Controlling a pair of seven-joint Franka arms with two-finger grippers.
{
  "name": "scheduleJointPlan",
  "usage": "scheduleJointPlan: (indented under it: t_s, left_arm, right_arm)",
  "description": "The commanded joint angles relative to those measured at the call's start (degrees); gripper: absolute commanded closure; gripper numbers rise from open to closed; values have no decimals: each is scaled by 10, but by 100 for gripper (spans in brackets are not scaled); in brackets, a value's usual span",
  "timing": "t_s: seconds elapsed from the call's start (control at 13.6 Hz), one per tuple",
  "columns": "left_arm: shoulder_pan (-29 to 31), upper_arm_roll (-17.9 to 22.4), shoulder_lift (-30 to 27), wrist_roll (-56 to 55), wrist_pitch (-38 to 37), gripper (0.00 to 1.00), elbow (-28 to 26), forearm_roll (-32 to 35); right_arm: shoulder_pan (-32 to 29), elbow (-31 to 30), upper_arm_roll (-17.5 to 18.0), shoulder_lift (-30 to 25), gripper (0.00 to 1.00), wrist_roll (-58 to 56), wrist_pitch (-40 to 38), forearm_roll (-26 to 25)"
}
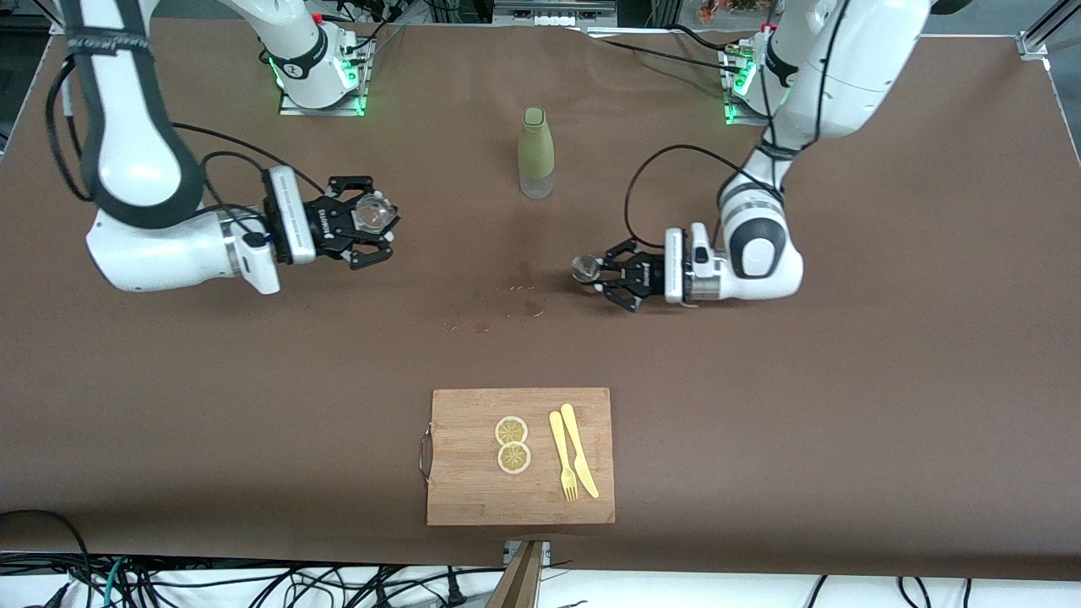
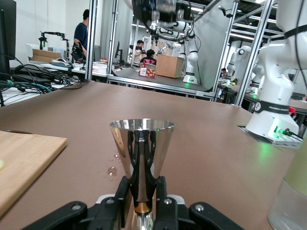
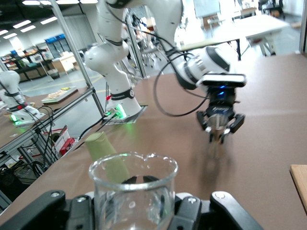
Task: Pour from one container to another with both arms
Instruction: 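Lower the glass cup with the right gripper while the left gripper lowers the jigger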
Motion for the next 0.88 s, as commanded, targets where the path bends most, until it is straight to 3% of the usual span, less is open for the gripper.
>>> scheduleJointPlan:
  t_s: [0.0,0.51,0.81]
  left_arm:
    - [59,-6,16,-44,-66,100,47,90]
    - [204,-5,97,-36,-230,100,159,280]
    - [294,-4,144,5,-305,100,199,337]
  right_arm:
    - [-60,1,18,49,100,-97,-56,-1]
    - [-193,10,27,187,100,-297,-105,-136]
    - [-254,31,33,246,100,-350,-106,-190]
